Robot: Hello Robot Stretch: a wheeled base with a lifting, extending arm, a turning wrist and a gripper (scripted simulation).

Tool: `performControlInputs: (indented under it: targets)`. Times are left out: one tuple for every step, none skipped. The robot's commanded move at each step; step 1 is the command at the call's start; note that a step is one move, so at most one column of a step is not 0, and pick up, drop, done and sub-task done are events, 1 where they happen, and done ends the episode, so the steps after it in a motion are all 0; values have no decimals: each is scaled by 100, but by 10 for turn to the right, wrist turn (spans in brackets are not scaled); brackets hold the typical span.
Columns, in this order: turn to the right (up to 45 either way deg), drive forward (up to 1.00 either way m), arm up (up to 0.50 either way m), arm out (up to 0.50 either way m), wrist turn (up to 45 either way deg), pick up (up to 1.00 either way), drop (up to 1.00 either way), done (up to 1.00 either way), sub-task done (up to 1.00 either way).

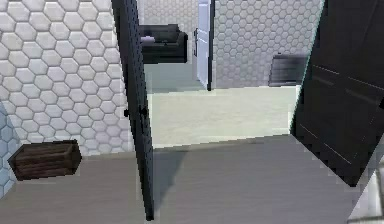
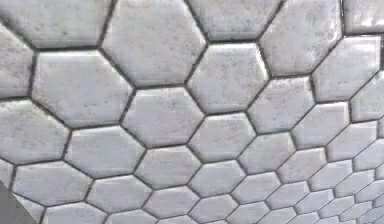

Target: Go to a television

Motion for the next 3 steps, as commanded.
performControlInputs:
  targets:
    - [-30, 0, 0, 0, 0, 0, 0, 0, 0]
    - [0, 35, 0, 0, 0, 0, 0, 0, 0]
    - [300, 0, 0, 0, 0, 0, 0, 0, 0]
